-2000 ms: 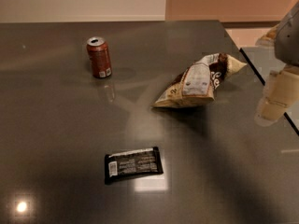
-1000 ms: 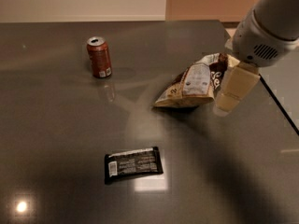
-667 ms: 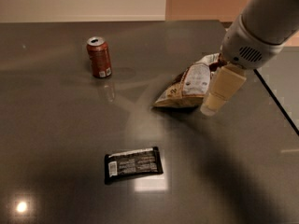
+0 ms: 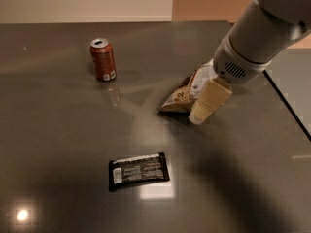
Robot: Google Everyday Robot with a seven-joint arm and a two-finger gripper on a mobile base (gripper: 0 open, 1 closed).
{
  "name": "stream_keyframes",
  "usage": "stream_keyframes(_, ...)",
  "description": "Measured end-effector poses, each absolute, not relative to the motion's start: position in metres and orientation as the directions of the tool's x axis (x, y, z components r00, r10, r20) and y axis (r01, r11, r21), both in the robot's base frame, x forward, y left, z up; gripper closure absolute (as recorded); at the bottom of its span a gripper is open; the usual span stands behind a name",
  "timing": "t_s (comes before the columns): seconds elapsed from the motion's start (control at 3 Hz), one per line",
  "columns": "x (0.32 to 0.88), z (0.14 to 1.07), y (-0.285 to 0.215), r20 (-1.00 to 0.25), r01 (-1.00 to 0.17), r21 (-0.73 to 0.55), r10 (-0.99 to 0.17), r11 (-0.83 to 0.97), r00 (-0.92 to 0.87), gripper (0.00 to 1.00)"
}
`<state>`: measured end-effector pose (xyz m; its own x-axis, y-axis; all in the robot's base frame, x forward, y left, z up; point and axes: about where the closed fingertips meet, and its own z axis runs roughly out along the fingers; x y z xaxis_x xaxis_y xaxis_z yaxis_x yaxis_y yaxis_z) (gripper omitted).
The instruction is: Move brown chip bag near rxbar chocolate
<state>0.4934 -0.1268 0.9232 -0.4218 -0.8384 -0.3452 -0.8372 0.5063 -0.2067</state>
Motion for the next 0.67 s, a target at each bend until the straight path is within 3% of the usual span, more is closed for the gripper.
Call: stream_keyframes(0.67, 0.506, 0.898, -0.128, -0.333, -0.806, -0.235, -0.824, 0.544, -0.459, 0.00)
